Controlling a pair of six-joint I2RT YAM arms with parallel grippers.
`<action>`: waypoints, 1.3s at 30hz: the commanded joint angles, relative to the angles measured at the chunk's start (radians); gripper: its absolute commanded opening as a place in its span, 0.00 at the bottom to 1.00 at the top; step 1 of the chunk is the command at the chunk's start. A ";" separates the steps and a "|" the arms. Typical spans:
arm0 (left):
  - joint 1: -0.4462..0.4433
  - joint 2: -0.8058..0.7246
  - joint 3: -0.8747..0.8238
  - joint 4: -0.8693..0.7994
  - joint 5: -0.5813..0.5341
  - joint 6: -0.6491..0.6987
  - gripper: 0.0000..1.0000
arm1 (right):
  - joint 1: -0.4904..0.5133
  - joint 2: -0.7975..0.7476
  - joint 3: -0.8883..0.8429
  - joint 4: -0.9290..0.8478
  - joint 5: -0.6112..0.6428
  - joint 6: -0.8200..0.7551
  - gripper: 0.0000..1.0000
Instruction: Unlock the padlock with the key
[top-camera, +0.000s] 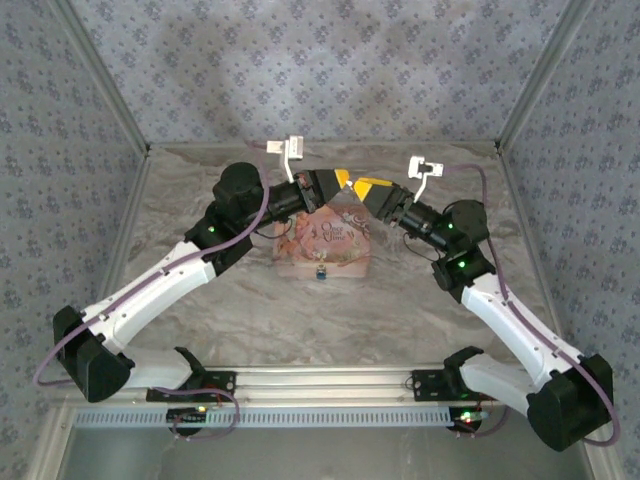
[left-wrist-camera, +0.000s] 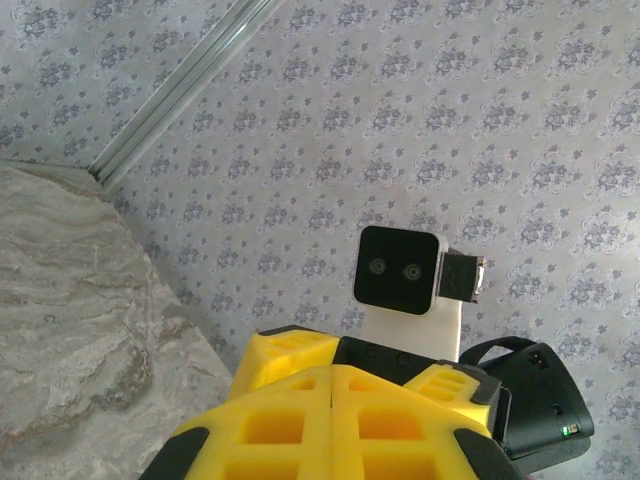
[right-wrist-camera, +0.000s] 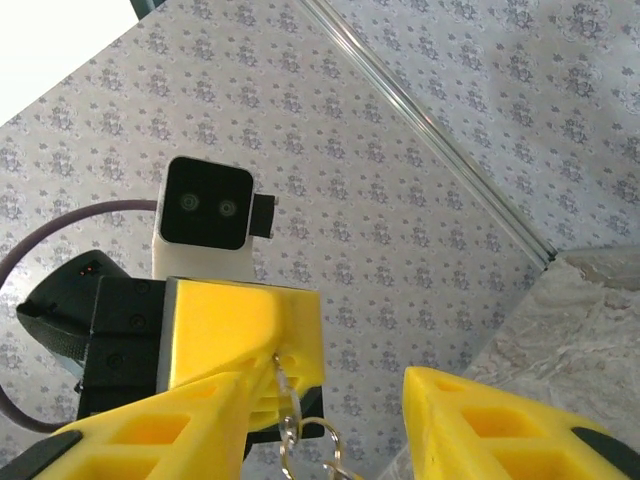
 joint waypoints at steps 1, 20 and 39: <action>-0.008 -0.034 0.001 0.048 -0.008 -0.009 0.00 | 0.009 0.003 0.013 0.036 0.002 0.002 0.45; -0.013 -0.027 0.007 0.047 -0.007 -0.007 0.00 | 0.022 0.021 0.029 0.067 -0.025 0.004 0.13; -0.011 -0.006 0.024 0.022 0.025 -0.001 0.00 | 0.042 0.006 0.042 0.036 -0.092 -0.053 0.00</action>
